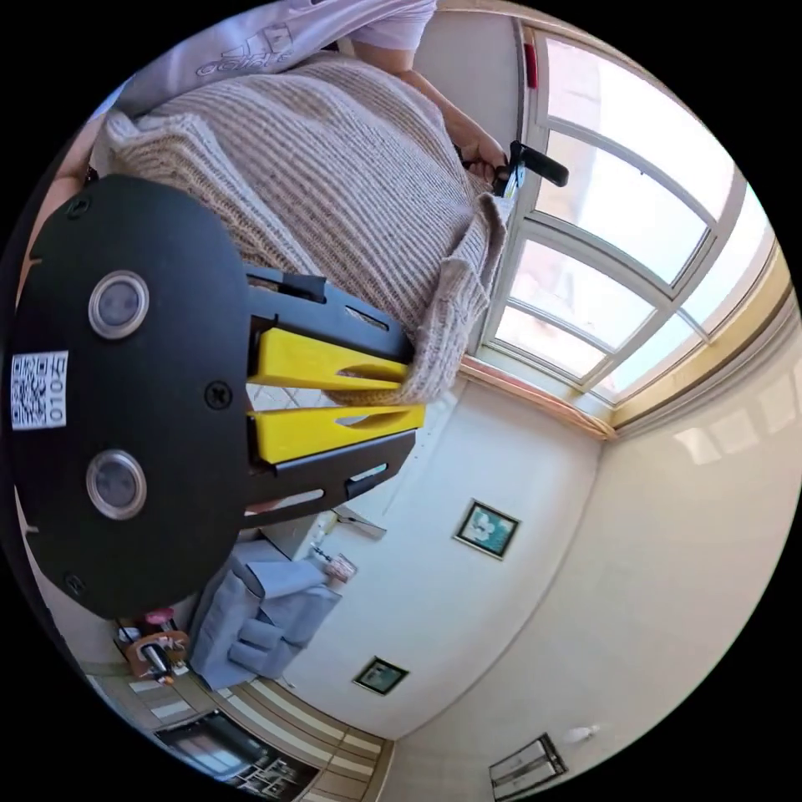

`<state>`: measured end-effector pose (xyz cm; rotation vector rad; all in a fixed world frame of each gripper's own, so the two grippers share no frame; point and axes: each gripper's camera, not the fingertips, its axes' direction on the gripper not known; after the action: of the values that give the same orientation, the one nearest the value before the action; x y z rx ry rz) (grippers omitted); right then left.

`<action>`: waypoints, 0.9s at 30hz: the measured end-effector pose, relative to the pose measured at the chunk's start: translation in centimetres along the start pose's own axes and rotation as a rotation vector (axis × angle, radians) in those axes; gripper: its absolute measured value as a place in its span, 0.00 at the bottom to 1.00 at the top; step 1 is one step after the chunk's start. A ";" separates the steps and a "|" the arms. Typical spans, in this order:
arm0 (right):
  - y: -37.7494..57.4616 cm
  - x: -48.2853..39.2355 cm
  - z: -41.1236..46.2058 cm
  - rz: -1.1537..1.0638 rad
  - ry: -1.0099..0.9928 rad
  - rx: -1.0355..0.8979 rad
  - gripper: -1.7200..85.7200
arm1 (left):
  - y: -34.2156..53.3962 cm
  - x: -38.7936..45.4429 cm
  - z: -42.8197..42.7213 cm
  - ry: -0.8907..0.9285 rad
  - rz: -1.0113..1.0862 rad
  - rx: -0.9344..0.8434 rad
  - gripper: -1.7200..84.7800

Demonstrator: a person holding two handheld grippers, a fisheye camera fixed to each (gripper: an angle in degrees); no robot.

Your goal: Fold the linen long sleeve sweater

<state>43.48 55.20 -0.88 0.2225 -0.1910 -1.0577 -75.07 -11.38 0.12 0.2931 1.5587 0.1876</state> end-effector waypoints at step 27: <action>29.9 -5.7 28.3 0.217 -0.404 -0.680 0.07 | 34.7 -6.7 34.7 0.175 -0.142 -0.653 0.02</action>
<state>58.44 71.75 34.11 -0.6170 -0.2020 -0.8880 -38.16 17.27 16.56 -0.3547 1.5939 0.6049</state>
